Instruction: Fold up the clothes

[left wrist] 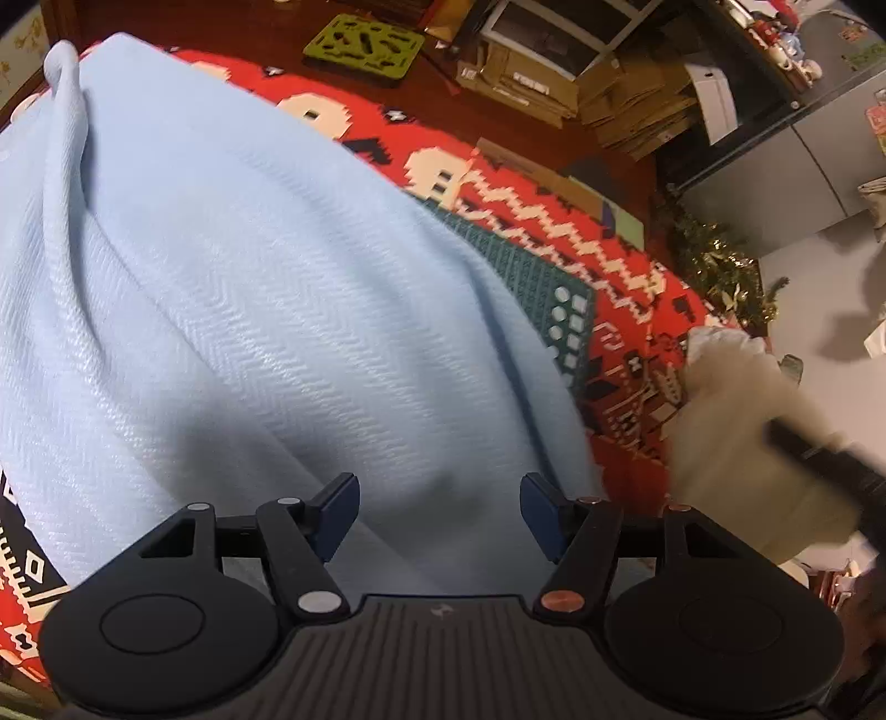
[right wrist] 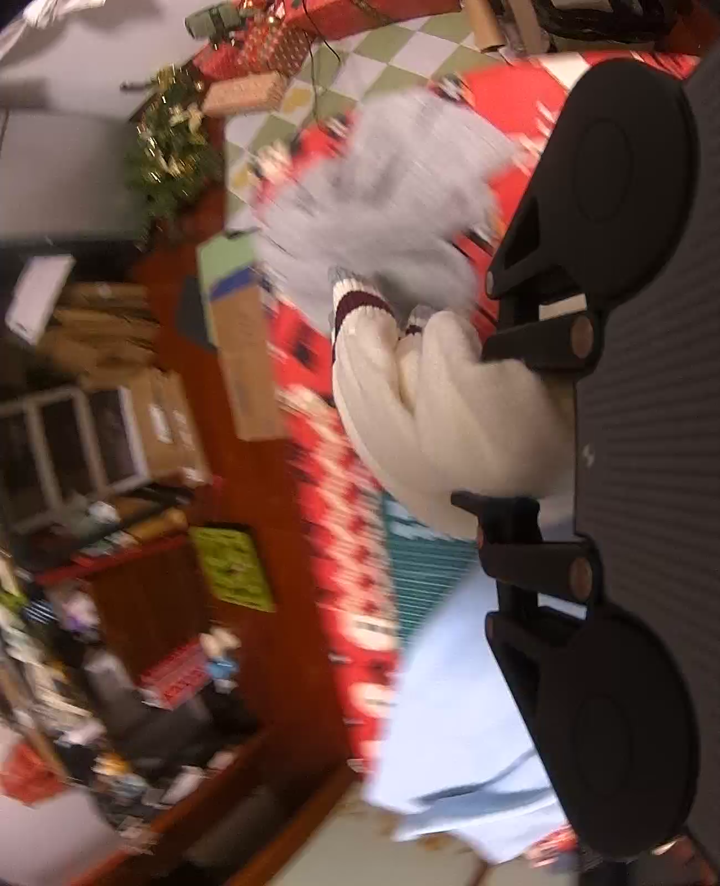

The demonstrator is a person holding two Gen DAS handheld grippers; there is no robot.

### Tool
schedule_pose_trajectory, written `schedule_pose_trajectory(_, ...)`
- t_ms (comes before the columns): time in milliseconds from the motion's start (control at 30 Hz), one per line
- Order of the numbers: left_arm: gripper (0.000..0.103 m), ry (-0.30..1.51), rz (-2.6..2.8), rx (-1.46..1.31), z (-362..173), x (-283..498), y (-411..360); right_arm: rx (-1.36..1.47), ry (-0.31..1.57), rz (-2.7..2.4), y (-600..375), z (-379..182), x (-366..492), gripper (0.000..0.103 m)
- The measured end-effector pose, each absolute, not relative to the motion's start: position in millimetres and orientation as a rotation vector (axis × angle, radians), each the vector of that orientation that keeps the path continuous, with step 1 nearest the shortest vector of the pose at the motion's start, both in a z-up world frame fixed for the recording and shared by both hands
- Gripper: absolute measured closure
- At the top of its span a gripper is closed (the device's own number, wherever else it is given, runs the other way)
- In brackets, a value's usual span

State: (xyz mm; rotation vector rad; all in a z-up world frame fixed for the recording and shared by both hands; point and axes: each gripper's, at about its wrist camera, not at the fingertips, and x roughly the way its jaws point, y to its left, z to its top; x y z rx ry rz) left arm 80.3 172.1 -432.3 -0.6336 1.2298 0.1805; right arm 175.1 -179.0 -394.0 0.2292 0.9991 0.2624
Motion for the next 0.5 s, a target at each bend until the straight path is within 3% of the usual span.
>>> schedule_pose_trajectory(267, 0.041, 1.197, 0.184, -0.672, -424.9, 86.8, 170.1, 0.061, 0.906, 0.18, -246.4, -325.8, 236.9, 0.077)
schedule_pose_trajectory(367, 0.041, 1.199, 0.191, -0.676, -426.6, 85.6, 169.9, 0.001, 1.011, 0.197, -239.6, -348.4, 275.4, 0.077)
schedule_pose_trajectory(500, 0.041, 1.219, 0.209, -0.67, -432.3, 76.4, 173.8, 0.026, 1.223, 0.268, -206.7, -430.3, 333.5, 0.076)
